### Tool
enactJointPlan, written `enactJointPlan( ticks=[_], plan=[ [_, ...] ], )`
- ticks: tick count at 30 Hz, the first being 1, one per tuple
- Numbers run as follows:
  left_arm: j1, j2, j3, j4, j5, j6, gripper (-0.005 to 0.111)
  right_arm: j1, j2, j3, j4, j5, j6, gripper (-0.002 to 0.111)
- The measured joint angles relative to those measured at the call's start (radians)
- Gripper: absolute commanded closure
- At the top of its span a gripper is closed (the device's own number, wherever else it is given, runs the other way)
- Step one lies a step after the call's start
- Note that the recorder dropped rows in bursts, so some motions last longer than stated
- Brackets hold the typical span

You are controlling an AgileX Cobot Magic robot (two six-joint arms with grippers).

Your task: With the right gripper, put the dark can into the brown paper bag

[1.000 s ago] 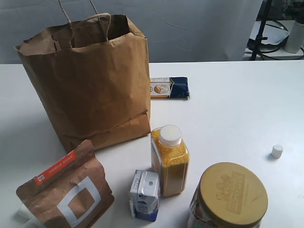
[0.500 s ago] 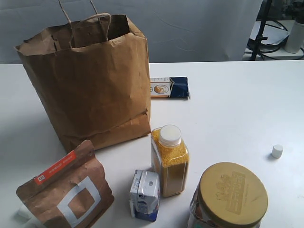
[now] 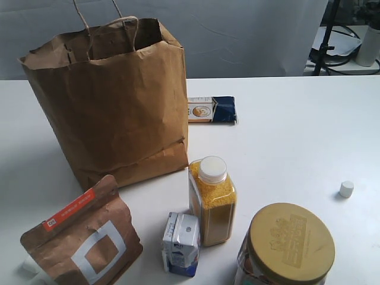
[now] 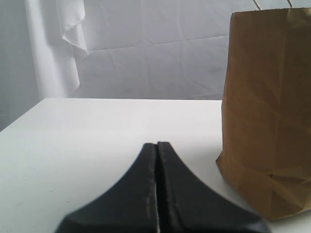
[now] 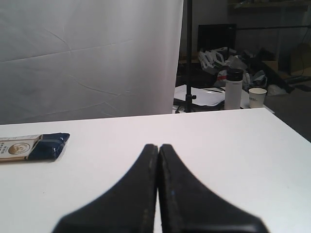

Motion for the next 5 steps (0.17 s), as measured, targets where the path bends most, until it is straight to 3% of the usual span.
enactJointPlan(
  ticks=[5],
  plan=[
    [0.0,0.0,0.0,0.0,0.0,0.0,0.107,0.0,0.0,0.0,0.0,0.0,0.0,0.108]
  ],
)
